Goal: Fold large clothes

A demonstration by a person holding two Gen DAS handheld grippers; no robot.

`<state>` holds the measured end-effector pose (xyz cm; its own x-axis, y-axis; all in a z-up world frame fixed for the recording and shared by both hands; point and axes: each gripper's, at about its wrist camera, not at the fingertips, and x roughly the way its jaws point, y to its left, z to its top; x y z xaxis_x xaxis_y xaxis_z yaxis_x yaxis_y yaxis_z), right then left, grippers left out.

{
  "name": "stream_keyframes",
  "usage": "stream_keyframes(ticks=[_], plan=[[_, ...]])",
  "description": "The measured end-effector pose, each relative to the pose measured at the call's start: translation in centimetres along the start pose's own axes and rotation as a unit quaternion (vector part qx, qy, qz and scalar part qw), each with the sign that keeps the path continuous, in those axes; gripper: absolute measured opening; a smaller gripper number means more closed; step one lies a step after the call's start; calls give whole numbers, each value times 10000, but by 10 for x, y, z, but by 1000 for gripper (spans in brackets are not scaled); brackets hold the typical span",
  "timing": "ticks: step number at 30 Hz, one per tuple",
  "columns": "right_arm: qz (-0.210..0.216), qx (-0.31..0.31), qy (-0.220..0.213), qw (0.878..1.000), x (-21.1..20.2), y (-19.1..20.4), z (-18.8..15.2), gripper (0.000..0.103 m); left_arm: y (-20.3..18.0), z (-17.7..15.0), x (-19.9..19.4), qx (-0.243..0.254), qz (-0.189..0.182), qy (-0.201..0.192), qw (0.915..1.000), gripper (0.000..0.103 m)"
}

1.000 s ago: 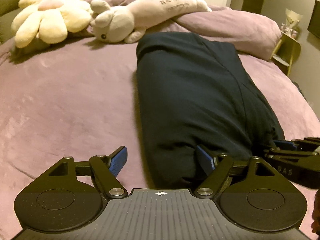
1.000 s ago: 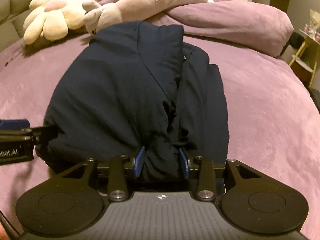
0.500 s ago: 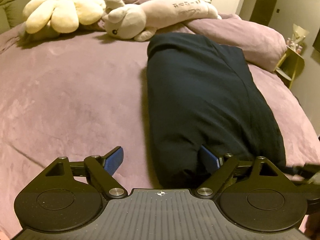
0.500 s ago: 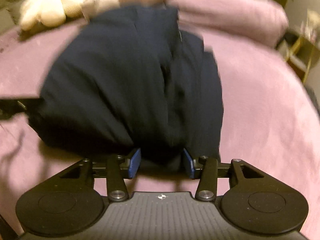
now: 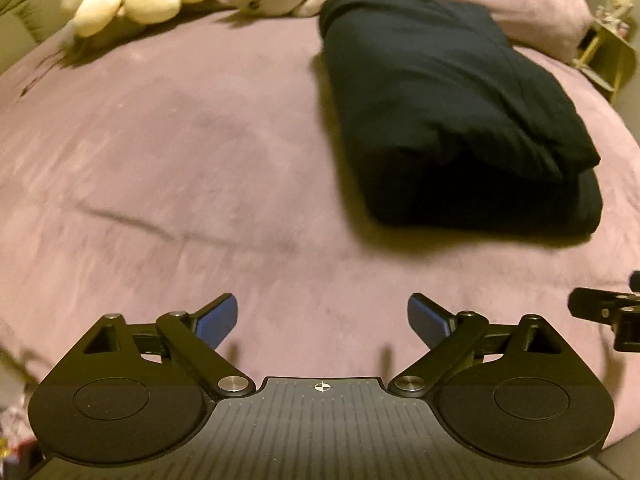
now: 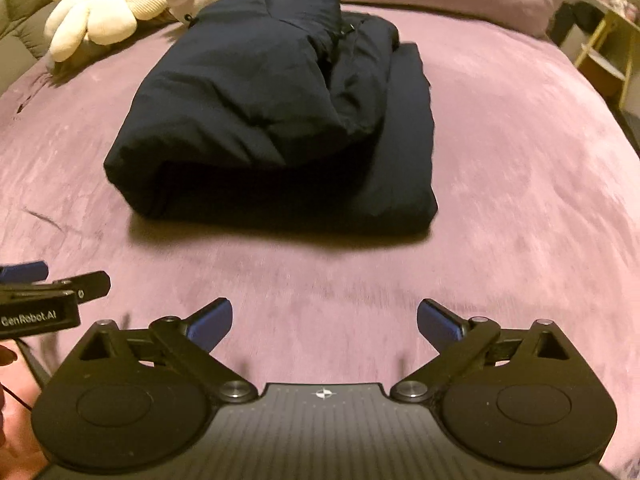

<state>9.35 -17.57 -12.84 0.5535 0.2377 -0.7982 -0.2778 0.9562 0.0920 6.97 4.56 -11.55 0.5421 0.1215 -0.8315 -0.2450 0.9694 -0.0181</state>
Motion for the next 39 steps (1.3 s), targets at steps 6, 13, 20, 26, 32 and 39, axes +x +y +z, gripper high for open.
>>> stream_keyframes(ticks=[6, 13, 20, 26, 32, 39], plan=[[-297, -21, -120, 9995, -23, 15, 11, 99, -2, 14, -30, -51, 65, -195, 9998, 97], [-477, 115, -597, 9970, -54, 19, 23, 99, -16, 26, -55, 301, 174, -539, 9979, 100], [-679, 116, -637, 9956, -63, 23, 26, 99, -27, 31, -63, 494, 29, -482, 9976, 100], [-802, 229, -663, 9943, -66, 22, 26, 99, -28, 31, -68, 476, -33, -503, 9976, 100], [-799, 292, -692, 9940, -66, 21, 26, 99, -35, 29, -69, 632, 74, -465, 9969, 100], [-763, 406, -692, 9939, -65, 19, 25, 99, -36, 29, -70, 642, 0, -431, 9970, 100]])
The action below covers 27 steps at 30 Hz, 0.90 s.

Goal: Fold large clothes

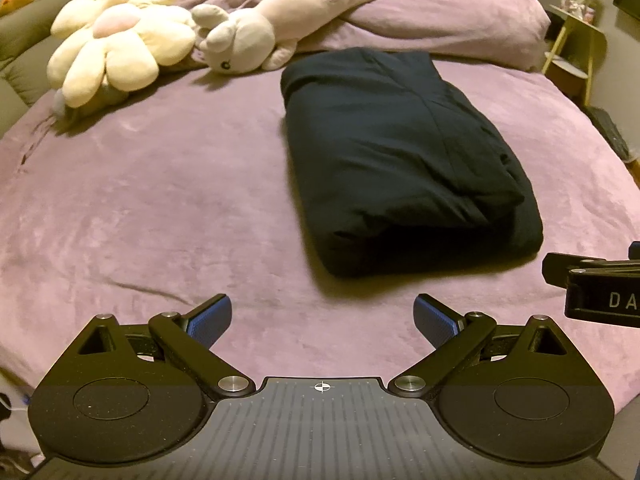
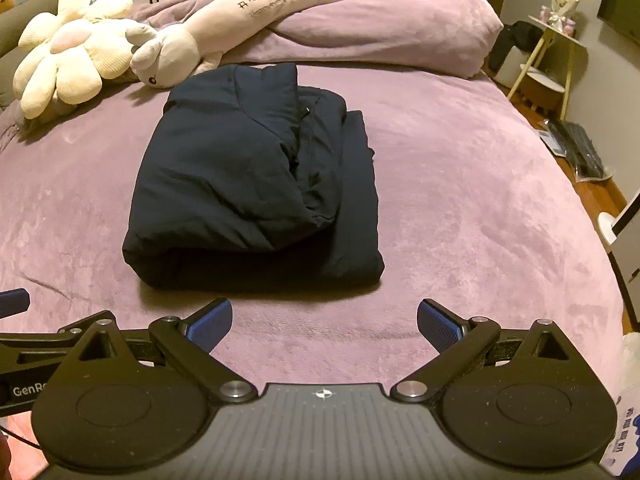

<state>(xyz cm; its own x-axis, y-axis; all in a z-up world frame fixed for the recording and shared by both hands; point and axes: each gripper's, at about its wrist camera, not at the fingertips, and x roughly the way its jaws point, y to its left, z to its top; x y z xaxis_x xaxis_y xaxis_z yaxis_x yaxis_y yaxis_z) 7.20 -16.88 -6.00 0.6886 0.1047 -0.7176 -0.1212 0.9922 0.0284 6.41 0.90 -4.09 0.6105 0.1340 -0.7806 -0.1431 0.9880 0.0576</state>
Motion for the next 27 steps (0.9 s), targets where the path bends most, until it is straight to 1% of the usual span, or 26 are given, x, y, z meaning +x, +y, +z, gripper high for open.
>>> stream_keyframes(ticks=[27], plan=[[-22, 40, -40, 10000, -3, -2, 3, 99, -2, 2, -7, -23, -21, -20, 10000, 100]])
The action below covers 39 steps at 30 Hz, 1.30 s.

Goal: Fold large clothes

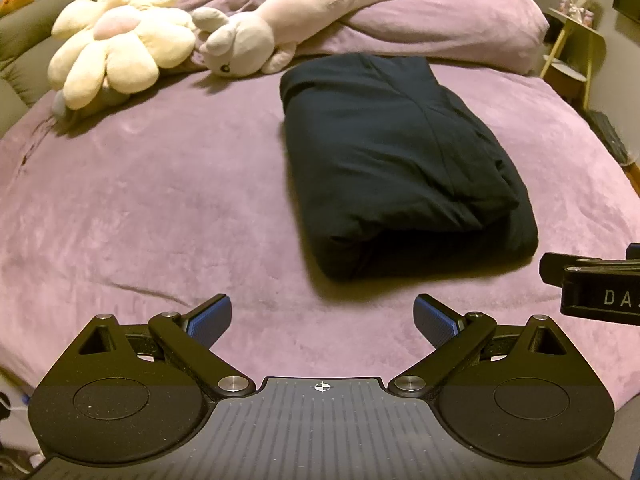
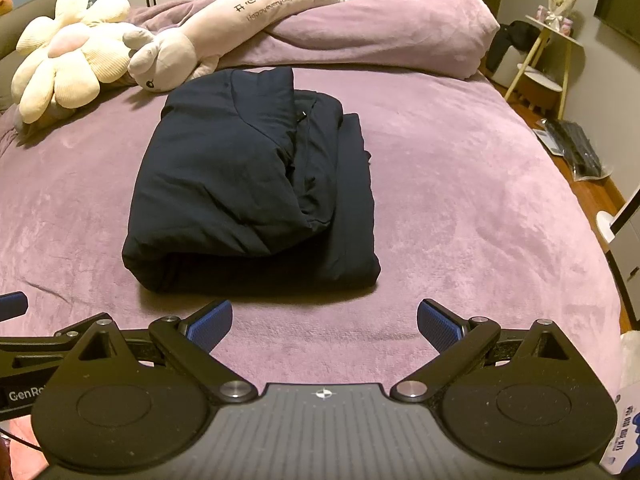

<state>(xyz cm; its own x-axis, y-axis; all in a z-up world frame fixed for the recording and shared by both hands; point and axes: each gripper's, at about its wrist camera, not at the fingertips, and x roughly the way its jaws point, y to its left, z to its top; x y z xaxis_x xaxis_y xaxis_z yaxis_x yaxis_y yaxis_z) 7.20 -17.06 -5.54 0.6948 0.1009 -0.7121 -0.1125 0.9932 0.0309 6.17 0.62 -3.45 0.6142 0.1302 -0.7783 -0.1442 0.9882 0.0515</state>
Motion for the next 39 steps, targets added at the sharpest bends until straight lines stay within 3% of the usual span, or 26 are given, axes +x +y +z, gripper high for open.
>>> stream_keyframes(ticks=[39], plan=[[25, 51, -56, 10000, -1, -3, 1, 99, -5, 4, 0, 39, -4, -1, 10000, 100]])
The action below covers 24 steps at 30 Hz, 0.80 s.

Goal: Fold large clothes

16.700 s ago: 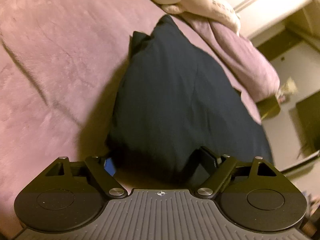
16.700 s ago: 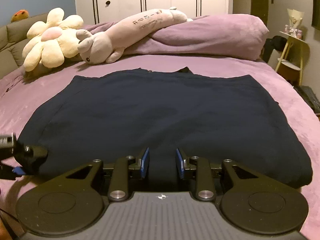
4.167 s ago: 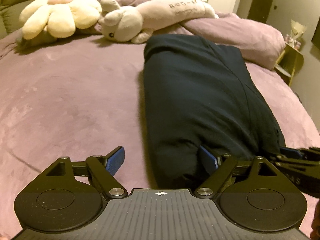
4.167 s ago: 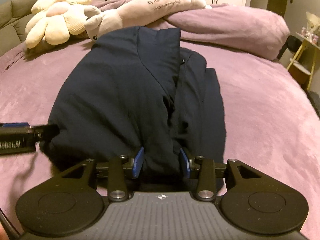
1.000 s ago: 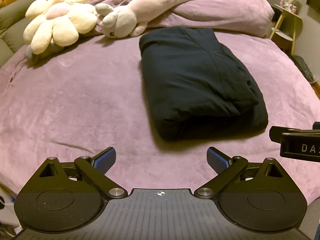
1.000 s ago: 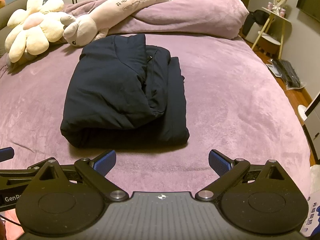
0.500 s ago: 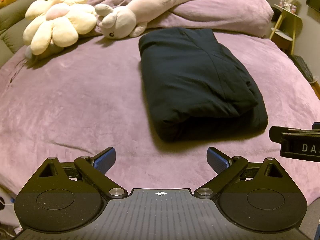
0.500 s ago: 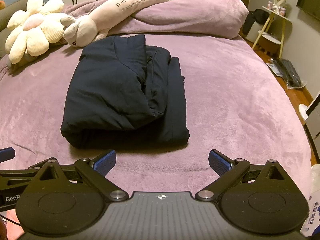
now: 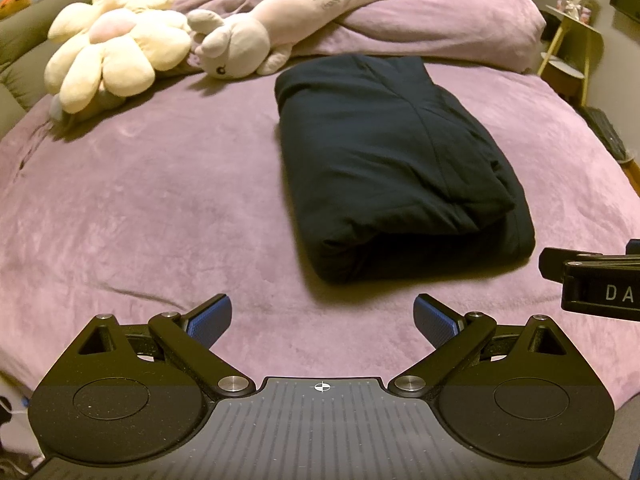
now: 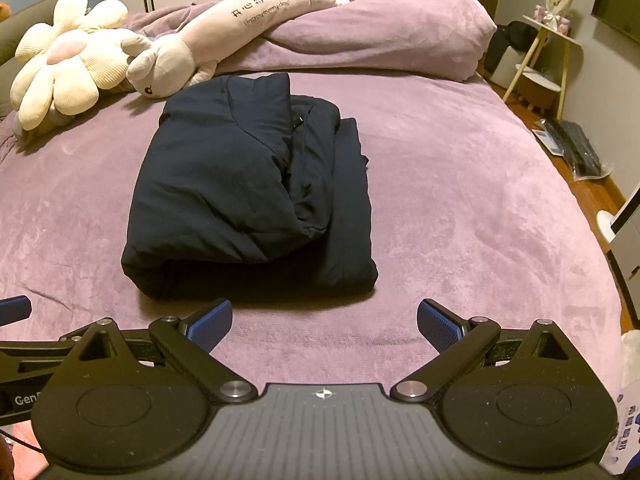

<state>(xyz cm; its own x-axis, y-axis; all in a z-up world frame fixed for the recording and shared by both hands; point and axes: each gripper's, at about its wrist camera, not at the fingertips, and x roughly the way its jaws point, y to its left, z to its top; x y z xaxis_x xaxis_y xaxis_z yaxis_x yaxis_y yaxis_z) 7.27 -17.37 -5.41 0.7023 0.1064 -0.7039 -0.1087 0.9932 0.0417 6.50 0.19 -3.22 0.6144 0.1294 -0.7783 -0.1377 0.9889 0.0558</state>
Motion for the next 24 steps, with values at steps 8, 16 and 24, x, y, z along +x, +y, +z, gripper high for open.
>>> stream_keyframes(ticks=[8, 16, 24], plan=[[-32, 4, -12, 10000, -1, 1, 0, 99, -3, -1, 1, 66, 9, 7, 10000, 100], [-63, 17, 0, 10000, 0, 1, -1, 99, -8, -4, -4, 219, 44, -215, 9995, 100], [-100, 30, -14, 9999, -1, 1, -1, 99, -8, -3, -4, 243, 43, -192, 9995, 100]])
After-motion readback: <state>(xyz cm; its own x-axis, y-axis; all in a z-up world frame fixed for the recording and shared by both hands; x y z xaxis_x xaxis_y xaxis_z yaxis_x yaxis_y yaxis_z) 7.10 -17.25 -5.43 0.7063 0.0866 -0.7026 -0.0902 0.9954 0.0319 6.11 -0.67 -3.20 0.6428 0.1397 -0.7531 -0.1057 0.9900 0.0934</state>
